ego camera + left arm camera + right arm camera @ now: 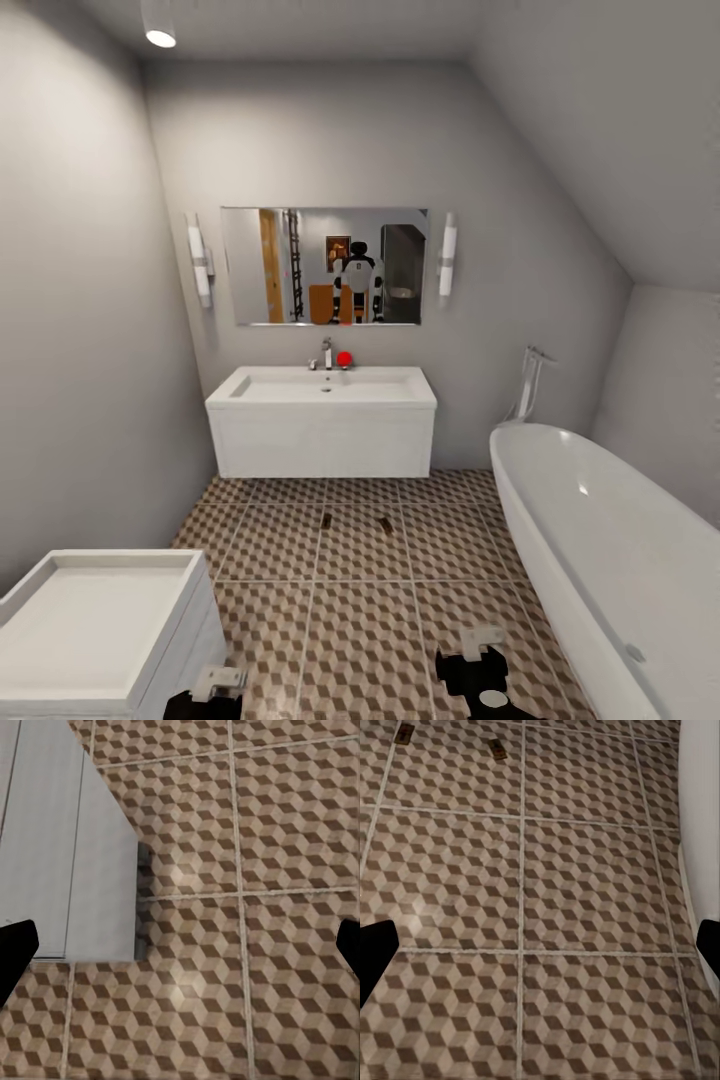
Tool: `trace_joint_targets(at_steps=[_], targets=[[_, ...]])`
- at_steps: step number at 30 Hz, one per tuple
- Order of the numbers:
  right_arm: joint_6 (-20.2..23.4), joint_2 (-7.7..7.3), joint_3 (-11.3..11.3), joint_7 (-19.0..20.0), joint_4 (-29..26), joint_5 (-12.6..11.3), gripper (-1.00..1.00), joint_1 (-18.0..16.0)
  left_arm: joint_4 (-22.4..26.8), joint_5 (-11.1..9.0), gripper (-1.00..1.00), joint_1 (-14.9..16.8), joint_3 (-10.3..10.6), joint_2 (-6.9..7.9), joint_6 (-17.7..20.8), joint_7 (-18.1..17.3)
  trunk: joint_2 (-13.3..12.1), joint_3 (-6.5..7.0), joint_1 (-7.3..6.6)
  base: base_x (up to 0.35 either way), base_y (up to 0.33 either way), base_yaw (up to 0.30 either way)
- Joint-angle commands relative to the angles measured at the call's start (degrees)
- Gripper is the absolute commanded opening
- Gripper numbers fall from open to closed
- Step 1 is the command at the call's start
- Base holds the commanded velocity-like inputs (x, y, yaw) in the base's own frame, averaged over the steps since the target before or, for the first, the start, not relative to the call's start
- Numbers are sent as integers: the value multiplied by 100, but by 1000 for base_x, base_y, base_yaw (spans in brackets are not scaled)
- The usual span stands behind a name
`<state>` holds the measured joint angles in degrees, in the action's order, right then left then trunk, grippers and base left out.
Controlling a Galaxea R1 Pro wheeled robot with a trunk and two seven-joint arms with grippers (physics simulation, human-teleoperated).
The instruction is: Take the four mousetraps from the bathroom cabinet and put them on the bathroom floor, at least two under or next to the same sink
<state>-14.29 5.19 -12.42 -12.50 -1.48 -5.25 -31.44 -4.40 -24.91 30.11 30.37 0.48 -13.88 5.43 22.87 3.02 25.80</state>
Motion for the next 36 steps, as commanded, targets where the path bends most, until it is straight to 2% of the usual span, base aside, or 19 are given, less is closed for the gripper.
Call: trace_joint_targets(at_steps=[1, 23, 36], targets=[[-21, 2, -50, -15, 7, -55, 100, -2, -15, -40, 100, 4, 48, -4, -27, 2, 4, -3, -2, -336, 0, 0], [-21, 8, -50, -15, 7, -55, 100, -2, -17, -40, 100, 4, 48, -8, -27, -6, 4, -3, -2, -328, 0, 0], [-52, 8, -50, -15, 7, -55, 100, -2, -17, -40, 100, 4, 48, -13, -27, -7, 4, -3, -2, -71, 0, 49]])
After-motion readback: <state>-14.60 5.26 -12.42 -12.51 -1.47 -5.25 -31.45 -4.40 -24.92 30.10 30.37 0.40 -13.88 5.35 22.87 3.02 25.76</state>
